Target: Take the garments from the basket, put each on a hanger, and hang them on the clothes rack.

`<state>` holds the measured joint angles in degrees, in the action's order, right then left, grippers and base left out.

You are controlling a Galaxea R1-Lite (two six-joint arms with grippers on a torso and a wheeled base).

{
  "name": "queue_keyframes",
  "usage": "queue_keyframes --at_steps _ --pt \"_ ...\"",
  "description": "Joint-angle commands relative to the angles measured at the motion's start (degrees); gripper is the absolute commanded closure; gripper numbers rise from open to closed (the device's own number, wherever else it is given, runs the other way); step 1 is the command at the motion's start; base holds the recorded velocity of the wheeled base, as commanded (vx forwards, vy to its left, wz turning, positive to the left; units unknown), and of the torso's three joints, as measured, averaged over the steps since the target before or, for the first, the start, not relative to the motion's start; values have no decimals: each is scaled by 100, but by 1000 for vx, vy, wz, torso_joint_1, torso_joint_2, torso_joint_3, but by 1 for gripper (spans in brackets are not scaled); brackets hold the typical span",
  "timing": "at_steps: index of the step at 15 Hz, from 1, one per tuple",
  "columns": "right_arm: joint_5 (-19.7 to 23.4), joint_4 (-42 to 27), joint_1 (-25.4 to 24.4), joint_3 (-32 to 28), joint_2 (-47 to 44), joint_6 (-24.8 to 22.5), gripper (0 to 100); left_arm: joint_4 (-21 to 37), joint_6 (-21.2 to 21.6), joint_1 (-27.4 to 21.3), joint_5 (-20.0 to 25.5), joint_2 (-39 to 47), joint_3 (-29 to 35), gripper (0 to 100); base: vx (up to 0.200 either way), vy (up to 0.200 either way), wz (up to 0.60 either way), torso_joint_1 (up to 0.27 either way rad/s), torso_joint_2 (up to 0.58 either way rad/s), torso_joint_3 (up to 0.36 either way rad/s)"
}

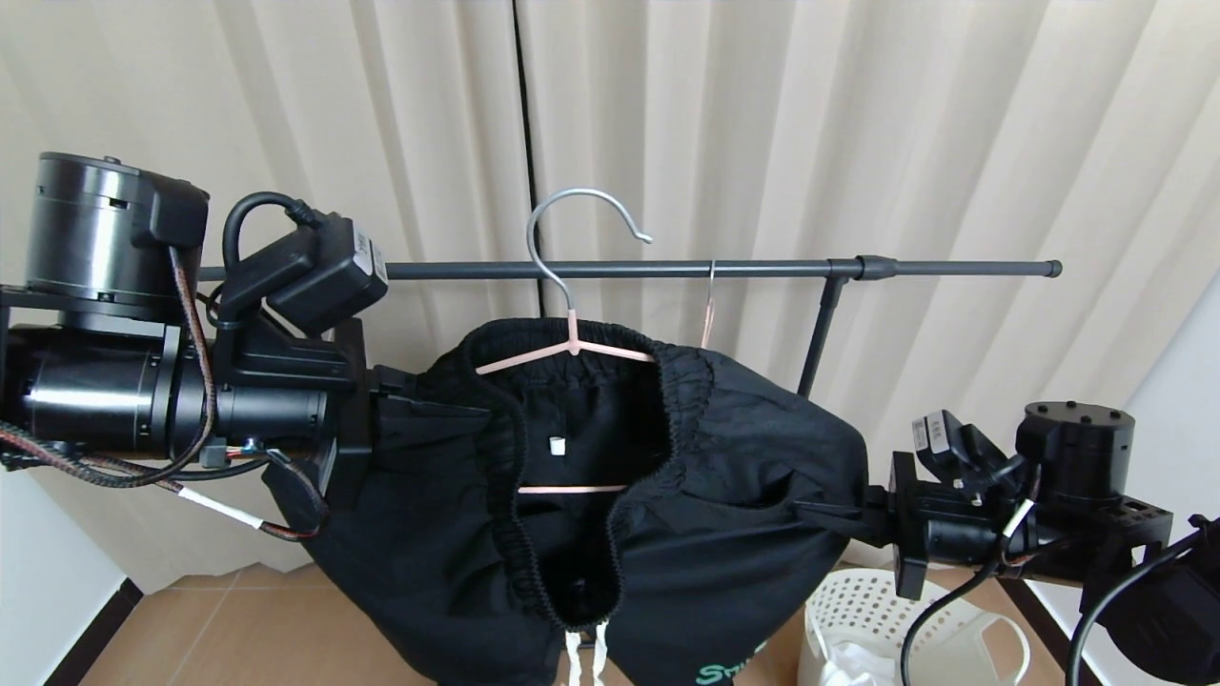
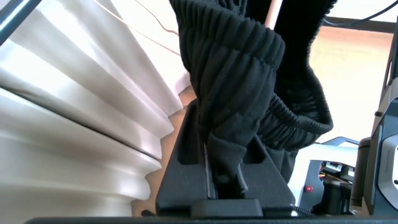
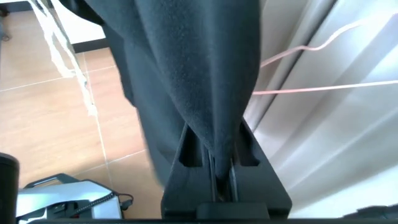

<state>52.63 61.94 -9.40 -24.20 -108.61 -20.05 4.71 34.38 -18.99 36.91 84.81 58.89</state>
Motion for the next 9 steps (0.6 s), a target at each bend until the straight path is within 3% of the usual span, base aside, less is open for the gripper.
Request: queue_keyframes --at_steps 1,9 --pt "11 2 105 -59 -20 10 100 4 -54 10 0 -8 -1 100 0 0 0 0 0 0" --pt "-7 -15 386 -270 -302 63 100 -462 -449 80 0 -79 -168 100 0 0 0 0 0 0"
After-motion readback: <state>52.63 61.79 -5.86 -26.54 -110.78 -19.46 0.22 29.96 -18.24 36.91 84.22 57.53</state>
